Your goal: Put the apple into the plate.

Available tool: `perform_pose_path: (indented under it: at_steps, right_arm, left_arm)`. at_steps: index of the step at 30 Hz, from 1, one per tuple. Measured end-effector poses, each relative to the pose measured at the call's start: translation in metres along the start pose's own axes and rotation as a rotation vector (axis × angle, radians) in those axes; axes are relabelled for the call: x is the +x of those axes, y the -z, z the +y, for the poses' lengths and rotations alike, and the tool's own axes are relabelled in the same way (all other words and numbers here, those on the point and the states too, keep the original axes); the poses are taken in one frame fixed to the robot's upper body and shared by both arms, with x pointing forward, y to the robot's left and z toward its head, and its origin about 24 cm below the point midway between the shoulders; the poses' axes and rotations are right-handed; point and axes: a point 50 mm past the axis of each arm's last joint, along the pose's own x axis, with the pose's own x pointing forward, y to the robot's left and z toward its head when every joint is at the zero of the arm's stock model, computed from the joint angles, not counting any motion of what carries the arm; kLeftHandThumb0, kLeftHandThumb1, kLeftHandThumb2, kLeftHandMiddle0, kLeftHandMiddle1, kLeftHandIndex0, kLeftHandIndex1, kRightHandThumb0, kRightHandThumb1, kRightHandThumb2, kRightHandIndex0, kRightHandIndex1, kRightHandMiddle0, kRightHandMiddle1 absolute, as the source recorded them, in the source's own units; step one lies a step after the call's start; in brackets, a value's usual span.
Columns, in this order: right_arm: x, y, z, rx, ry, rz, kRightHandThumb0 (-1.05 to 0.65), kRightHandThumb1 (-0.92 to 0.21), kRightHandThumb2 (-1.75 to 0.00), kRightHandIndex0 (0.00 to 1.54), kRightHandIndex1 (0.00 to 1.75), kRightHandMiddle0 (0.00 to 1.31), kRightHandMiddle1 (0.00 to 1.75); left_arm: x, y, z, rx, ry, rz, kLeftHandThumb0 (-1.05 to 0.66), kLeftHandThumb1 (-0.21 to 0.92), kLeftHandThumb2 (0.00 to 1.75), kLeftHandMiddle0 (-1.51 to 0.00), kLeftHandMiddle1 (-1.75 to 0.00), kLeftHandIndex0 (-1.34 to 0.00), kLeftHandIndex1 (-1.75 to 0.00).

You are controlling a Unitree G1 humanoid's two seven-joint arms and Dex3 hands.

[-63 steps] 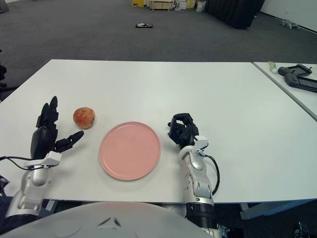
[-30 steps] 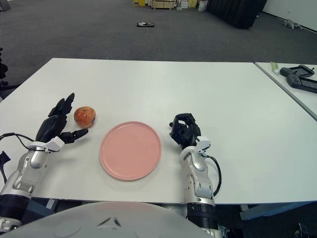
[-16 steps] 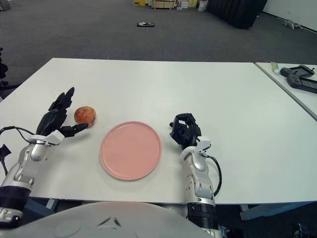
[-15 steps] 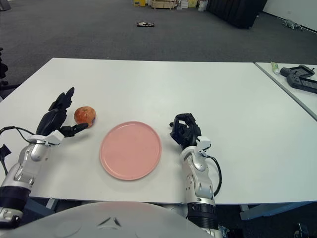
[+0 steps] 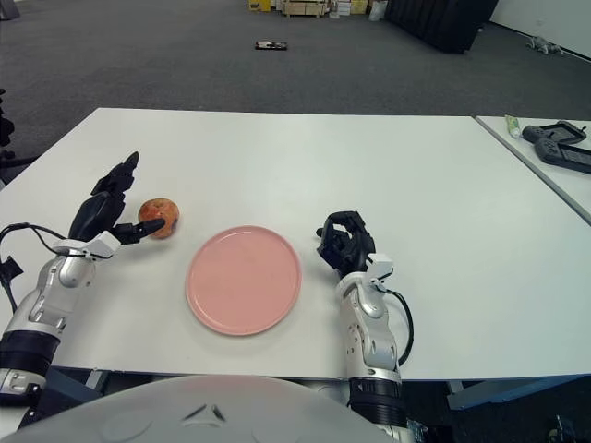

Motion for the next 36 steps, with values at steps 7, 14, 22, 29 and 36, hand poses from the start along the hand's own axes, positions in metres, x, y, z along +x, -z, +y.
perform_pose_path:
  at_steps: [7, 14, 22, 29, 36]
  right_arm:
    - [-0.001, 0.000, -0.001, 0.004, 0.000, -0.001, -0.01, -0.52, -1.00, 0.51, 1.51, 0.35, 1.75]
    - [-0.002, 0.000, -0.001, 0.008, -0.004, -0.006, -0.01, -0.51, -1.02, 0.51, 1.54, 0.34, 1.75]
    - [-0.003, 0.000, -0.002, 0.010, -0.005, -0.007, -0.01, -0.50, -1.05, 0.49, 1.59, 0.34, 1.75]
    - [-0.003, 0.000, -0.002, 0.013, 0.003, 0.002, -0.01, -0.50, -1.06, 0.50, 1.59, 0.32, 1.75]
    - [-0.004, -0.001, -0.003, 0.021, 0.005, 0.006, -0.01, -0.52, -1.04, 0.49, 1.58, 0.32, 1.75]
  left_arm:
    - [0.008, 0.001, -0.003, 0.037, 0.035, -0.008, -1.05, 0.66, 0.50, 0.00, -0.20, 0.00, -0.25]
    - [0.016, 0.007, -0.011, 0.065, 0.091, 0.008, -0.99, 0.59, 0.61, 0.00, -0.09, 0.00, -0.19]
    - [0.020, 0.022, -0.034, 0.119, 0.203, 0.057, -0.91, 0.52, 0.72, 0.00, -0.07, 0.00, -0.21]
    - [0.024, 0.029, -0.043, 0.174, 0.223, 0.073, -0.90, 0.54, 0.73, 0.00, -0.07, 0.00, -0.22]
    - [0.032, 0.027, -0.047, 0.217, 0.232, 0.052, -0.95, 0.63, 0.64, 0.00, -0.02, 0.00, -0.14]
